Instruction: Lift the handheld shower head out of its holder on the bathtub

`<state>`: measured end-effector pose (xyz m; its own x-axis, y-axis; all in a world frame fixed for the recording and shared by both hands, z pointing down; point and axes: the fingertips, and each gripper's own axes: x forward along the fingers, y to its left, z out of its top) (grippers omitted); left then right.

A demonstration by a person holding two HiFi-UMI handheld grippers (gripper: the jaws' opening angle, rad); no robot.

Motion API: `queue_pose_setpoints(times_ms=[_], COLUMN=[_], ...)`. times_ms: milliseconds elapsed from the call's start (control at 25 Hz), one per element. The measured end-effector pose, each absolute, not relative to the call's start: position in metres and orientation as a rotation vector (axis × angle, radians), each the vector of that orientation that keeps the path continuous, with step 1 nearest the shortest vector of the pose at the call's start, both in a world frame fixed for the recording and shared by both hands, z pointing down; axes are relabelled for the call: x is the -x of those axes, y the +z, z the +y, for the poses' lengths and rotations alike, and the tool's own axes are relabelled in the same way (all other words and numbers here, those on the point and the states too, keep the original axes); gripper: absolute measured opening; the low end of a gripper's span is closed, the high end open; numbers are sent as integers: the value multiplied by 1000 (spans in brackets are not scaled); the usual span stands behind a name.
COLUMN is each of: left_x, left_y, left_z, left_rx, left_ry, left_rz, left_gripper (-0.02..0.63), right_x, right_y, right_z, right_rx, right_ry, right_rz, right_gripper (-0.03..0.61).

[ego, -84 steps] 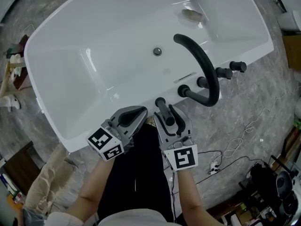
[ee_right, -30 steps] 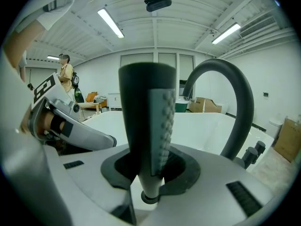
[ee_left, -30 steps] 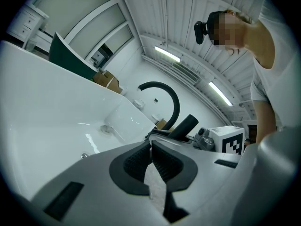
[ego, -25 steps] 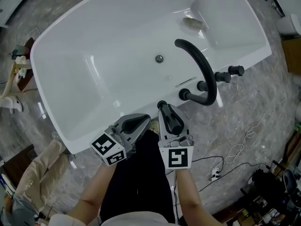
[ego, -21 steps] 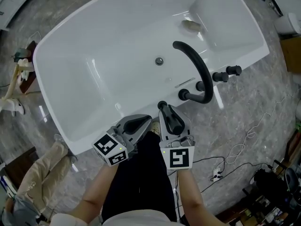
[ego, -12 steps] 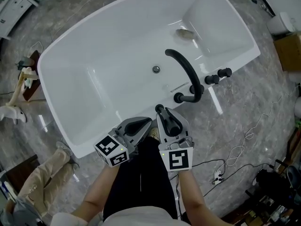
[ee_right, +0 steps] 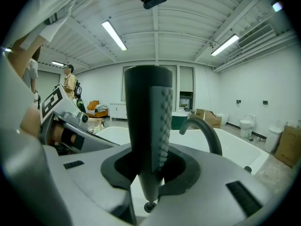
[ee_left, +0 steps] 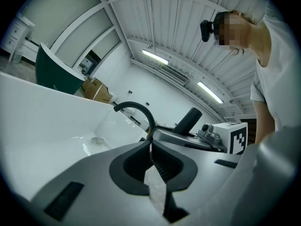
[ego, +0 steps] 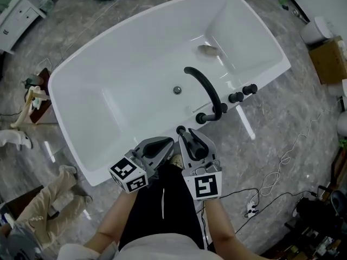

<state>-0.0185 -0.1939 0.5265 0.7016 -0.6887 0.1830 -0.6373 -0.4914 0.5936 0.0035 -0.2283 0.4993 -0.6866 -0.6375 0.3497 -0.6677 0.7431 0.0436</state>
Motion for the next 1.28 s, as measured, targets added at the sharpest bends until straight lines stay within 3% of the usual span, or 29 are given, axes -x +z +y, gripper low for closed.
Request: queue_pose_setpoints(times_ms=[1280], left_x=[15], left_y=[395], left_z=[-212], left_rx=[-2441], left_ry=[-137], left_rz=[-1029], left_gripper=[20], right_x=[-26], right_y=[356], right_z=[-232], right_rx=[-1206], right_ry=[21], right_rz=[-2702], right_gripper=[101])
